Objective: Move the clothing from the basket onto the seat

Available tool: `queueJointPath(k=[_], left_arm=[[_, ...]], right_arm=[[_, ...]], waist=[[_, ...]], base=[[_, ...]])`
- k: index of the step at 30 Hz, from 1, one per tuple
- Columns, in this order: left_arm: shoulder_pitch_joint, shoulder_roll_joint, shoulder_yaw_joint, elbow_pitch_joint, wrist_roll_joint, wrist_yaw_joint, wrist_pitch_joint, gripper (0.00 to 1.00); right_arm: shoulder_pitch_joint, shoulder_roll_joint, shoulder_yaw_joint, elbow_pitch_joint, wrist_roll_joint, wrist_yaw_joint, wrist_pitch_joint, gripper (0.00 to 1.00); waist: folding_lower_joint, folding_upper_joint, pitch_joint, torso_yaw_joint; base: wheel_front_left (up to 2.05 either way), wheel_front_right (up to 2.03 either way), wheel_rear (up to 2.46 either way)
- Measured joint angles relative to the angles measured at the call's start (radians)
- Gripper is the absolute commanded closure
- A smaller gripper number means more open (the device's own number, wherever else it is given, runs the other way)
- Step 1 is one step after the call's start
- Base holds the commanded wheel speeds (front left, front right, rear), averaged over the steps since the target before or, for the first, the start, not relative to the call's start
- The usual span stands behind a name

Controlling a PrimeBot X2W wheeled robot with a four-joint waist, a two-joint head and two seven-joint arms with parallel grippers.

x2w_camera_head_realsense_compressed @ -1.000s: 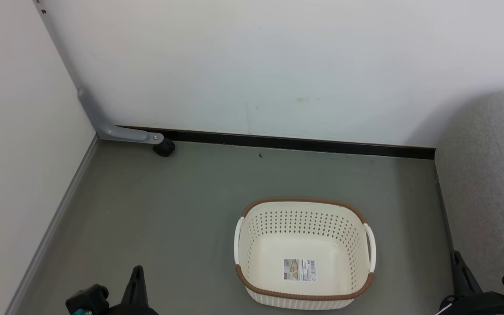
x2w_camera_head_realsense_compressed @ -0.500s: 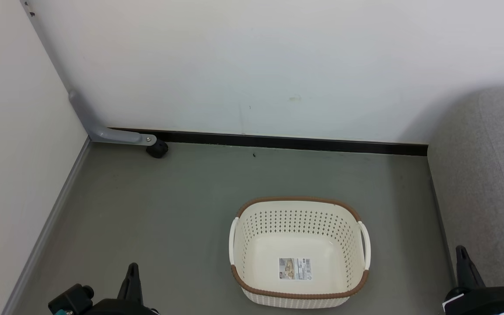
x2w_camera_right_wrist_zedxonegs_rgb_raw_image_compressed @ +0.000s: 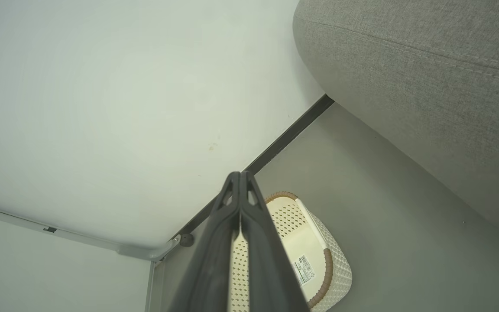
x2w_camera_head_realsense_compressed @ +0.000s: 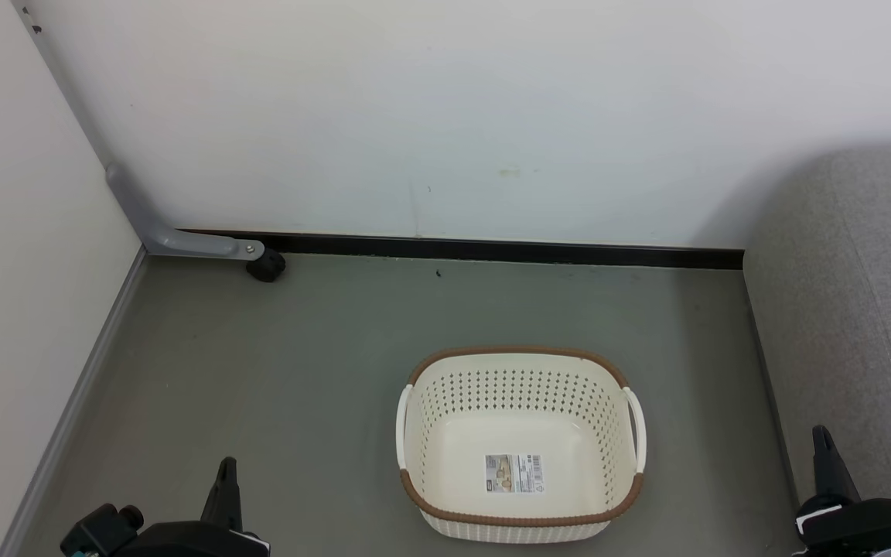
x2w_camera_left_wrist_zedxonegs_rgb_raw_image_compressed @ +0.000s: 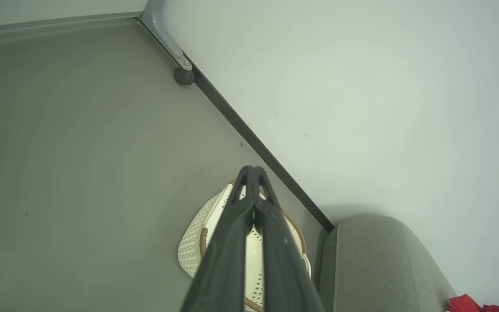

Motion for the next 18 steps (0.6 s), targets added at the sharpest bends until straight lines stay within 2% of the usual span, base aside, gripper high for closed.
queueJointPath(k=[18], left_arm=[[0.0,-0.005,0.057,-0.042,-0.208,-0.044,0.062,1.0]], right_arm=[[0.0,0.004,-0.014,-0.055,0.256,0.0,0.061,1.0]], waist=[[0.0,0.0,0.004,-0.027]], base=[[0.0,0.0,0.0]])
